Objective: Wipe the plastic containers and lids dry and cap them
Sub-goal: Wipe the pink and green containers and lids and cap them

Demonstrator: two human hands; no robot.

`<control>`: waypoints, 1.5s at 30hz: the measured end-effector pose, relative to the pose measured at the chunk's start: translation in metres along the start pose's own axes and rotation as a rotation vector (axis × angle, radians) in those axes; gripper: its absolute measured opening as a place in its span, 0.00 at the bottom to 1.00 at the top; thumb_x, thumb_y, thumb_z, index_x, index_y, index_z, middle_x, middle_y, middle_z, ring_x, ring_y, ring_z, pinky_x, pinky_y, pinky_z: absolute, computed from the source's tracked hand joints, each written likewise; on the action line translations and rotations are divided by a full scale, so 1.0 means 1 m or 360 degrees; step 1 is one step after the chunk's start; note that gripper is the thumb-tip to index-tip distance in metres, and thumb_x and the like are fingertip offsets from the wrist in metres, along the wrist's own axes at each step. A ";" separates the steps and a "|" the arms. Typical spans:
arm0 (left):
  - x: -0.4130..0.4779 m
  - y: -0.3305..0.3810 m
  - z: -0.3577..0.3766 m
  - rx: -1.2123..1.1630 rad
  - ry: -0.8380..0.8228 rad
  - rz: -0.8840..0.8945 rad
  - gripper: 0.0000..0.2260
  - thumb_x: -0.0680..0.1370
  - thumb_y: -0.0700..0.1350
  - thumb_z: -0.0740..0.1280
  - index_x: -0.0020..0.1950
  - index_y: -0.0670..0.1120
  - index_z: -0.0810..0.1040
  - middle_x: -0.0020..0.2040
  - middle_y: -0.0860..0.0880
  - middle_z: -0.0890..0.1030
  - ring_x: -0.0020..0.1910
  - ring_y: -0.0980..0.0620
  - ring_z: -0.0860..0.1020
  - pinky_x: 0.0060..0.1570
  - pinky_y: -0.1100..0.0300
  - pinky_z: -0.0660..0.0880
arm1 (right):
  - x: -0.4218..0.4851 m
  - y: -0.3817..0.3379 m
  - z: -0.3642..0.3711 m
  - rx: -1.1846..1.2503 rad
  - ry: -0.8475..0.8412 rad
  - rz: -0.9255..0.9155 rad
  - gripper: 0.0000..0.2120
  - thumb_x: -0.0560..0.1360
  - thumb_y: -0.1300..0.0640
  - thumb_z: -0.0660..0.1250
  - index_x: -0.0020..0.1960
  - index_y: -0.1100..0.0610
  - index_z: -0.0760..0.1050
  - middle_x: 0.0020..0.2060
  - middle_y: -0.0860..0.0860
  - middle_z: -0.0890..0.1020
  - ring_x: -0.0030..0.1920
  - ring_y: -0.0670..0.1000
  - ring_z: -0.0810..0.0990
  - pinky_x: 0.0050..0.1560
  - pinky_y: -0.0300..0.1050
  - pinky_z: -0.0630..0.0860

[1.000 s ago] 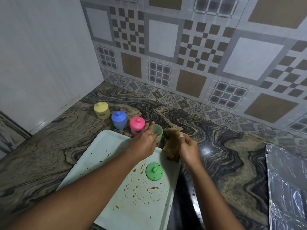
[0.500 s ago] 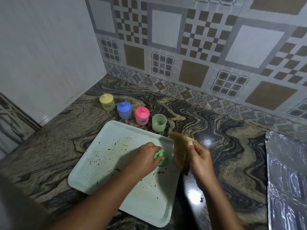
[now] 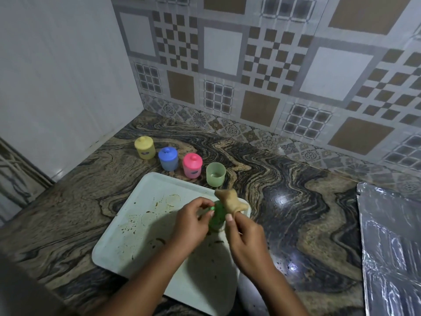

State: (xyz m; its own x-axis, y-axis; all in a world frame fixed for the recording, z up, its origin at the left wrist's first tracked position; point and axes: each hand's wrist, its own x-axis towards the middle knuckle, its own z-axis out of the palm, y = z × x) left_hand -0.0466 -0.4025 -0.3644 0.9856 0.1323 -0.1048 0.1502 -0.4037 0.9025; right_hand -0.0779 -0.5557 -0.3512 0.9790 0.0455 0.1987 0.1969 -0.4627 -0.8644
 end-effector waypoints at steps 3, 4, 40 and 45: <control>-0.014 0.016 -0.012 -0.0684 0.0044 -0.0259 0.09 0.76 0.31 0.71 0.48 0.45 0.82 0.46 0.50 0.87 0.46 0.52 0.85 0.40 0.59 0.82 | 0.000 -0.010 0.015 -0.0119 -0.0049 -0.0167 0.16 0.82 0.52 0.60 0.36 0.46 0.66 0.28 0.40 0.69 0.29 0.40 0.68 0.33 0.34 0.62; -0.018 0.020 -0.017 -0.0901 0.0064 -0.0337 0.08 0.75 0.31 0.71 0.50 0.43 0.82 0.47 0.46 0.87 0.45 0.51 0.86 0.38 0.59 0.81 | 0.000 -0.012 0.018 -0.0120 -0.0060 -0.0194 0.15 0.83 0.52 0.60 0.37 0.50 0.69 0.29 0.41 0.71 0.30 0.40 0.69 0.33 0.36 0.64; -0.080 0.033 -0.092 -0.1444 -0.0254 -0.0368 0.24 0.72 0.35 0.67 0.69 0.44 0.74 0.59 0.40 0.83 0.51 0.46 0.84 0.41 0.54 0.83 | -0.011 -0.054 0.001 -0.0178 -0.0240 -0.0617 0.07 0.82 0.65 0.64 0.44 0.60 0.75 0.39 0.49 0.75 0.36 0.43 0.70 0.44 0.23 0.61; -0.083 0.034 -0.096 -0.1486 -0.0209 -0.0432 0.20 0.72 0.37 0.67 0.65 0.40 0.77 0.60 0.40 0.83 0.52 0.46 0.84 0.39 0.52 0.84 | -0.011 -0.051 -0.008 0.0076 0.0048 -0.0226 0.18 0.83 0.55 0.62 0.35 0.50 0.66 0.25 0.45 0.69 0.27 0.43 0.67 0.30 0.40 0.63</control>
State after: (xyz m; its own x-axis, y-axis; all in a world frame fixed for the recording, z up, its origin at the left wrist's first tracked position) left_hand -0.1305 -0.3406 -0.2846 0.9359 -0.0098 -0.3522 0.3074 0.5111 0.8027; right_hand -0.0995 -0.5400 -0.3060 0.9391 0.0804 0.3340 0.3365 -0.4111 -0.8472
